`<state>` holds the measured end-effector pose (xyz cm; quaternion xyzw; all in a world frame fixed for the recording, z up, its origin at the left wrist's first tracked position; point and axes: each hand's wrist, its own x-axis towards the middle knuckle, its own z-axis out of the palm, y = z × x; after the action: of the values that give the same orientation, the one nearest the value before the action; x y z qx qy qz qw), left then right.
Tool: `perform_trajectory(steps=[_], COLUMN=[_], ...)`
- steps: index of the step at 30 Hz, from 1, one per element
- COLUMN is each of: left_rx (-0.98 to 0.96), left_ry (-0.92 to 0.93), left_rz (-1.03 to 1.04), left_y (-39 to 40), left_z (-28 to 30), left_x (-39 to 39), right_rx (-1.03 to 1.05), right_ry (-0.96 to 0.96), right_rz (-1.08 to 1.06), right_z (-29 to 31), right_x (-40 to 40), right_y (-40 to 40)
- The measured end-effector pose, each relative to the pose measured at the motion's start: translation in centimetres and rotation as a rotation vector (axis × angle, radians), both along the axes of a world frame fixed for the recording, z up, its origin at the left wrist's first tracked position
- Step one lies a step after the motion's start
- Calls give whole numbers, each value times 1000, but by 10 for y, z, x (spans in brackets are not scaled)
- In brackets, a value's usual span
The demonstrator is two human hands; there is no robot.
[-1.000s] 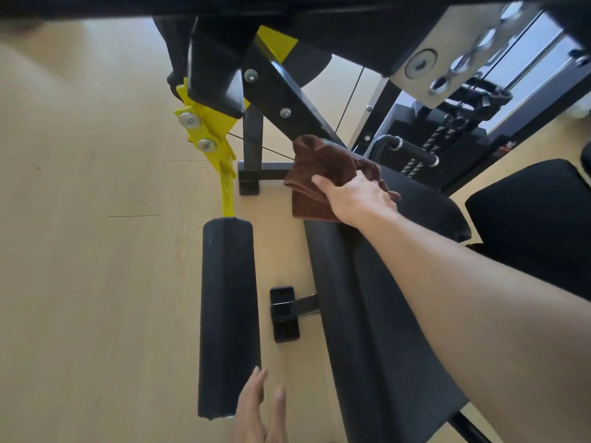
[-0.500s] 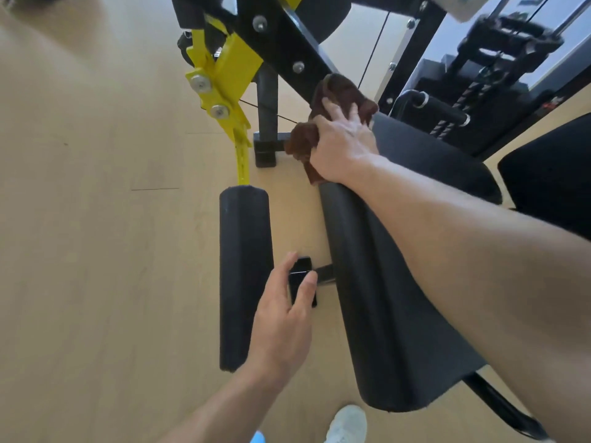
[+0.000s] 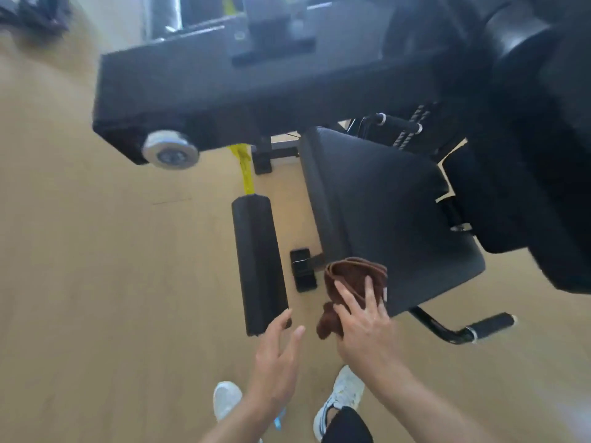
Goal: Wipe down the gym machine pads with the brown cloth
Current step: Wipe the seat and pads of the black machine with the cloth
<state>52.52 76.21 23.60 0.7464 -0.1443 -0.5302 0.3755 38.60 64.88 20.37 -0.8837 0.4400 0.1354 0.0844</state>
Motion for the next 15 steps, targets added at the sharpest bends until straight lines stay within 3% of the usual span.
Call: perform_trajectory(steps=[2,5,9,11,15], left_rx=[40,55,69,61,26], left_ry=[0,39,74,85,58], left_rz=[-42,-87,-188,-226,-345], left_y=[23,44,50,44,28], left_z=[18,45,80,90,116], left_x=[-4,-6,-16,-21,-41], right_rx=[42,304,824,1009,1047], right_ry=[27,9,-568,-741,-832], right_rz=[-74,-309,-1126,-1439,-1541], right_z=[17,39,113,128,127], right_x=[-8,-10,-7,-13,-50], right_y=[15,29,52,65,90])
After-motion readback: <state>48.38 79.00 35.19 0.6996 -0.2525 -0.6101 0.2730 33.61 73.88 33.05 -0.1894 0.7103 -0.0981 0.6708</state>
